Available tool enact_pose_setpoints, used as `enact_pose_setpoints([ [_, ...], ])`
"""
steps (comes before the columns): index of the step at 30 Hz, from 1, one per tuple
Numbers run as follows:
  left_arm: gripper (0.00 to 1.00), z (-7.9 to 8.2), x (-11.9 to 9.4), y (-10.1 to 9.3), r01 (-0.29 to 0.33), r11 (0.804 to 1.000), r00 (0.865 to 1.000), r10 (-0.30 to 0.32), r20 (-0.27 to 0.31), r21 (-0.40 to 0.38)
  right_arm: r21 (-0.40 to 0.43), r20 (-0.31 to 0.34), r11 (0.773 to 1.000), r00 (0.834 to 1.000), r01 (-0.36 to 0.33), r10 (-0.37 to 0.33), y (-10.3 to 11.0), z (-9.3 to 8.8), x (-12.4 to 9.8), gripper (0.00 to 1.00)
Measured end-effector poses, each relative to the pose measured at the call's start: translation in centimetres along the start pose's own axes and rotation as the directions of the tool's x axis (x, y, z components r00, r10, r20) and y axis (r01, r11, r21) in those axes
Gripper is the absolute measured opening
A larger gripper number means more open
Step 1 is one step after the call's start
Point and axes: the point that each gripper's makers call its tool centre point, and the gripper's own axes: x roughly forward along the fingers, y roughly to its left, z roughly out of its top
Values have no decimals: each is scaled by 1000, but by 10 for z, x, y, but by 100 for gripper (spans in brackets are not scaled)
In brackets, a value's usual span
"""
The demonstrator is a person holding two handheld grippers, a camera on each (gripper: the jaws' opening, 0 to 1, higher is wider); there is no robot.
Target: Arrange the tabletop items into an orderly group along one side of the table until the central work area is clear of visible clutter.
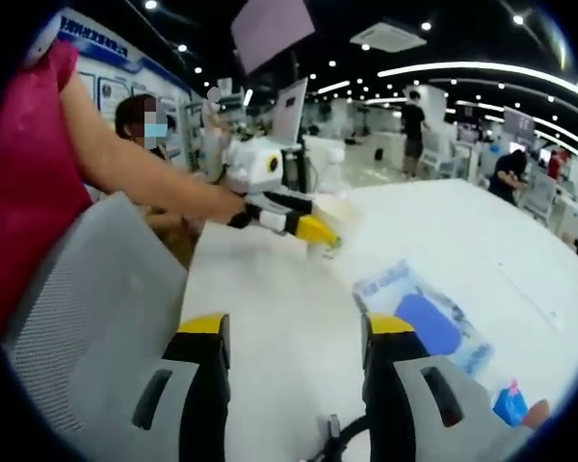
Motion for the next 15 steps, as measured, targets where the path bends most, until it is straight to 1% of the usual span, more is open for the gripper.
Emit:
enact_pose_setpoints([
  [2,40,2,4,2,-19,1000,999,20,26,-12,4,3,1000,1000,0,0,0,1,1,54],
  [5,40,1,8,8,-51,998,998,52,40,-33,5,-2,1000,1000,3,-3,-1,2,1,54],
  [7,40,0,11,16,-83,996,995,85,48,-43,5,-8,1000,1000,3,-3,-1,2,1,54],
  [9,39,0,13,21,-90,994,994,94,57,-63,7,-14,1000,1000,6,-6,-3,2,0,54],
  [12,39,-3,17,28,-112,993,992,114,56,-41,14,-20,1000,1000,10,-10,-5,0,0,54],
  [13,39,-2,18,30,-126,991,989,129,67,-42,15,-21,1000,1000,12,-11,-6,0,1,54],
  [14,39,-2,19,31,-135,990,988,137,69,-29,18,-23,1000,1000,13,-13,-6,0,1,54],
  [15,39,-4,20,33,-148,989,987,147,67,13,20,-25,1000,1000,14,-13,-6,0,1,54],
])
